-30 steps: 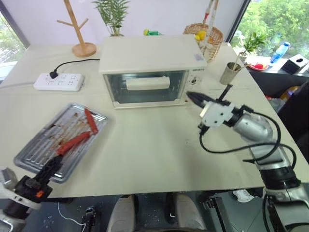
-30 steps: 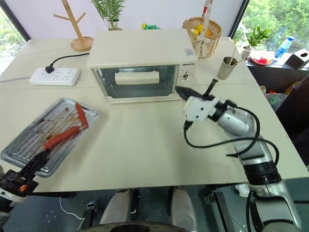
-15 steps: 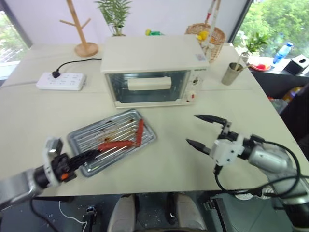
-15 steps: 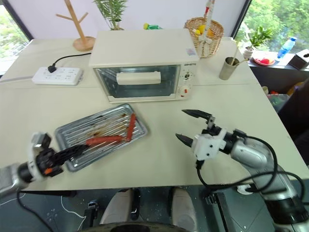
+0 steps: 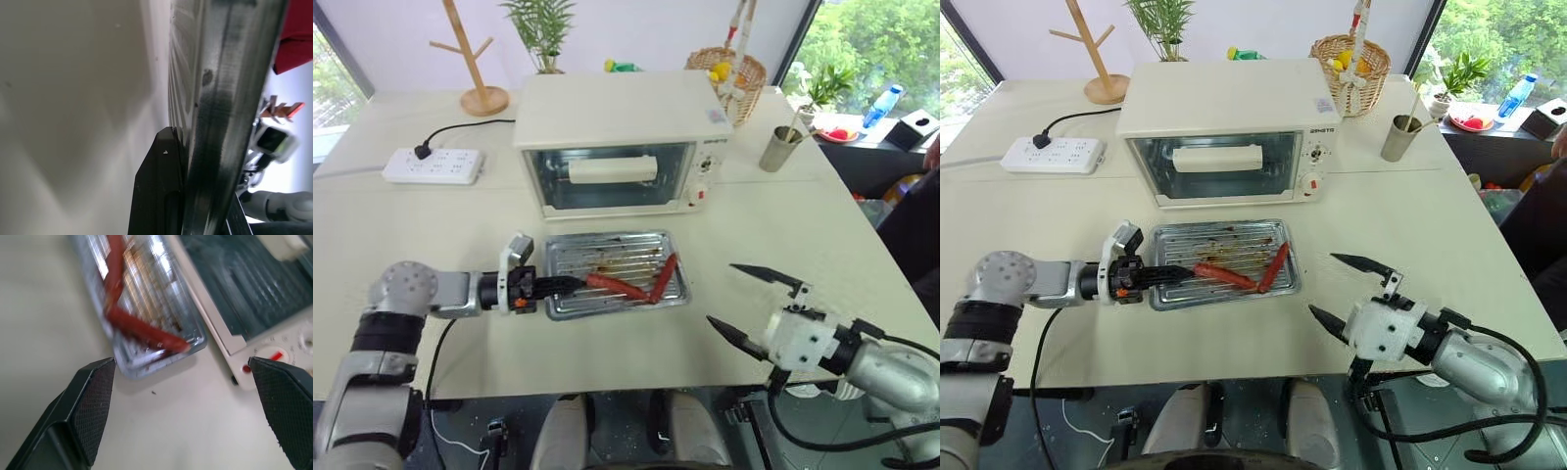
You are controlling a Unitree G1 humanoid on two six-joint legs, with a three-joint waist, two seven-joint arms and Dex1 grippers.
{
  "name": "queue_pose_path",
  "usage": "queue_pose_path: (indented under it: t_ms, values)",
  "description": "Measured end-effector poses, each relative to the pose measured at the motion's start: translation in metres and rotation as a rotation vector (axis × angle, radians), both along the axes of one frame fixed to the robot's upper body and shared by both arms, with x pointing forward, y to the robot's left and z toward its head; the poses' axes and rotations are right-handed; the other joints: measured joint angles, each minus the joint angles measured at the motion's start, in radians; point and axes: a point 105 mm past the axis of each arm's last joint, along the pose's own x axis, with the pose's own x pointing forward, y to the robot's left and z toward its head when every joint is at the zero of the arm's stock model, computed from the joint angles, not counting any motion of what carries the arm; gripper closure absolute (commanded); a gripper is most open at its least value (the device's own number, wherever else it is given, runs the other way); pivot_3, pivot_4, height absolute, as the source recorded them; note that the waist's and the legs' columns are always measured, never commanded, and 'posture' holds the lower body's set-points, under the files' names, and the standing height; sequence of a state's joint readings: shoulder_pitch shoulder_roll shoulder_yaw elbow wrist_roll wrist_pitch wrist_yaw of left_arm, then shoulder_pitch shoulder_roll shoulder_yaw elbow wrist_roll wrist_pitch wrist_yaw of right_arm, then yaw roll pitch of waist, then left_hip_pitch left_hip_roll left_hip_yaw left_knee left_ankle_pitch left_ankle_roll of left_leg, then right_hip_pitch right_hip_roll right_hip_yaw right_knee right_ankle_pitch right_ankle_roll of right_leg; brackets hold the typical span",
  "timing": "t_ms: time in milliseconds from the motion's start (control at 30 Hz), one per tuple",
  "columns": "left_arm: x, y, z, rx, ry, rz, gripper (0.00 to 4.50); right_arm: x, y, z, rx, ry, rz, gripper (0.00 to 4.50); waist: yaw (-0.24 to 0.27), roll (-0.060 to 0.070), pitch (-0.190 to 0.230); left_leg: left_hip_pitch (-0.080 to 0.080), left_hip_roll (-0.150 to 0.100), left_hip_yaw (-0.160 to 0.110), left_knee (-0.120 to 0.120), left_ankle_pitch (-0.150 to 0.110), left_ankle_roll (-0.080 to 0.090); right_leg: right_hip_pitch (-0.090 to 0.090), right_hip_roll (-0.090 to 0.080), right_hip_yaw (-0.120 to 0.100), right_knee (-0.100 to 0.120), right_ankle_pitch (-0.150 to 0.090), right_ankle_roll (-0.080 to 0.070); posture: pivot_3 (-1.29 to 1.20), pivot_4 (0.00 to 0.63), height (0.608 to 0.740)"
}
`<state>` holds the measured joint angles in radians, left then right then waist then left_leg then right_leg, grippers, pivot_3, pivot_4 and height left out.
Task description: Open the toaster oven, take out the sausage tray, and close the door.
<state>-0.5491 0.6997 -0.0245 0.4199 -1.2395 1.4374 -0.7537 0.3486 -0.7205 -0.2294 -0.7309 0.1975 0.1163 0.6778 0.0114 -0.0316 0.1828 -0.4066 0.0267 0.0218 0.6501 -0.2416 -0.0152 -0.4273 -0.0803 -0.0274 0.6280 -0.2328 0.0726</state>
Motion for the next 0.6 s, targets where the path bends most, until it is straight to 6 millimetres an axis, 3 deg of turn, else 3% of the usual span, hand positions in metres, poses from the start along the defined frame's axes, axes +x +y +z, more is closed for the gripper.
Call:
queue_pose_path:
  t_ms: [167,467,600]
  values:
    - [0.007,-0.004,-0.002,-0.011,-0.031,-0.006,4.50,-0.005,-0.008,0.001,0.152,0.180,-0.036,0.07,0.005,0.002,-0.001,0.000,0.000,0.000,0.000,0.000,0.000,0.000,-0.002,0.000,0.000,0.000,0.000,0.00,0.150,0.740]
    - [0.012,-0.011,-0.003,0.004,-0.069,-0.021,4.50,-0.019,0.003,-0.007,0.169,0.302,0.035,0.07,0.008,0.004,-0.003,0.000,-0.001,-0.001,0.001,0.000,0.000,0.001,-0.002,0.000,-0.001,0.000,0.000,0.00,0.150,0.740]
    - [0.012,-0.016,-0.011,0.020,-0.056,-0.031,2.84,-0.015,0.007,-0.005,0.176,0.291,0.042,0.00,0.006,0.004,-0.002,-0.001,-0.001,-0.001,0.001,0.000,0.000,0.001,-0.002,-0.001,-0.001,0.000,0.000,0.00,0.150,0.740]
